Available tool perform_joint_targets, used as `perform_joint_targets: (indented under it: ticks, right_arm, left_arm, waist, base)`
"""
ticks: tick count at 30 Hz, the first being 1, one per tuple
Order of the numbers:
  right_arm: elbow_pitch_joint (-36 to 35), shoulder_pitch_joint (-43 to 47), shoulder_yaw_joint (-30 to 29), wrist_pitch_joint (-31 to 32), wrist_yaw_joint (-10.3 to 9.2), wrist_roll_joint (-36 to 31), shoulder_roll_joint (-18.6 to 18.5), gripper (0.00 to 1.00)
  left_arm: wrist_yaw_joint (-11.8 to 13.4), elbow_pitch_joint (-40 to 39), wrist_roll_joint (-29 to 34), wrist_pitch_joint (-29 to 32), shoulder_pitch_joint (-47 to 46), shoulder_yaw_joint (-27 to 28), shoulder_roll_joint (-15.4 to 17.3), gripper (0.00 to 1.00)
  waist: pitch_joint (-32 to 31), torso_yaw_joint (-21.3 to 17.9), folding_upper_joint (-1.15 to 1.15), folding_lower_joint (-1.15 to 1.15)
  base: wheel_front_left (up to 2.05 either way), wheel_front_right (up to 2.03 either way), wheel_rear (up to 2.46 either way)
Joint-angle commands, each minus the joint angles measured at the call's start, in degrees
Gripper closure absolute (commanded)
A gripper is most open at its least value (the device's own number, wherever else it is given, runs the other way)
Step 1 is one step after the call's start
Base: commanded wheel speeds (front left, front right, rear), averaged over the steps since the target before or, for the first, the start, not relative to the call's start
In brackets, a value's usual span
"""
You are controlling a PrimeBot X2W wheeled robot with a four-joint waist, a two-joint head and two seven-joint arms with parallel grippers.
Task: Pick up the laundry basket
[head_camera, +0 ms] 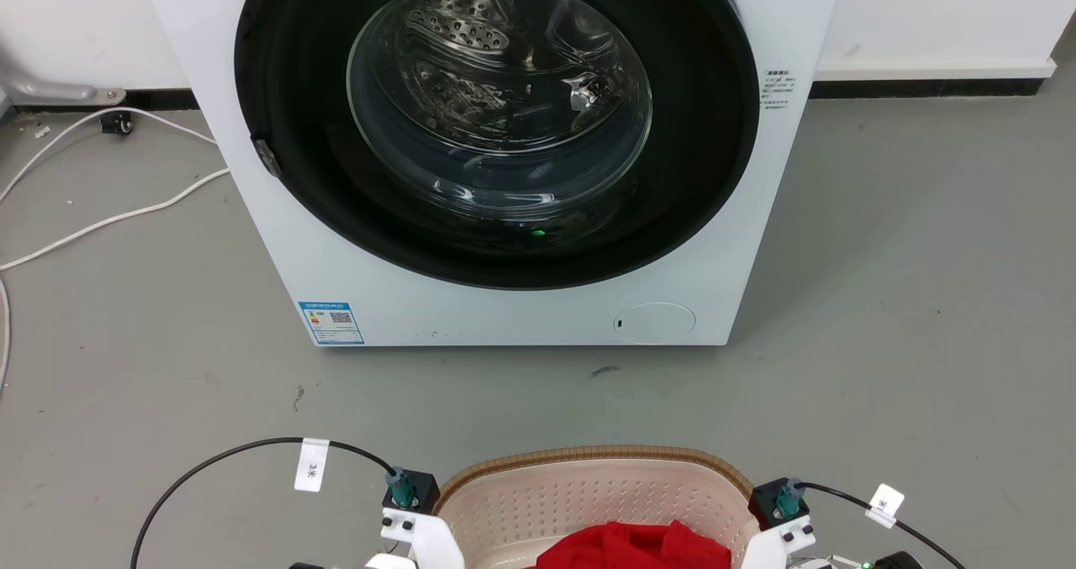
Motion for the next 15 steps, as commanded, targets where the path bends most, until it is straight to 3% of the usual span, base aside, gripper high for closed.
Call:
perform_joint_targets:
  ticks: [1, 15]
  right_arm:
    - [-0.47, -0.14, 0.51, -0.01, 0.68, -0.15, 1.04, 1.00]
    - [-0.47, 0.18, 0.49, -0.02, 0.68, -0.03, 1.06, 1.00]
  left_arm:
    - [-0.82, -0.90, -0.25, -0.50, -1.21, -0.33, -1.44, 1.00]
    - [-0.82, -0.62, -1.77, -1.02, -1.46, -1.93, -1.06, 1.00]
  waist:
    - [-0.01, -0.03, 0.00, 0.00]
    - [0.02, -0.17, 0.00, 0.00]
  base:
    - [0.00, 0.00, 0.00]
    - [0.00, 0.00, 0.00]
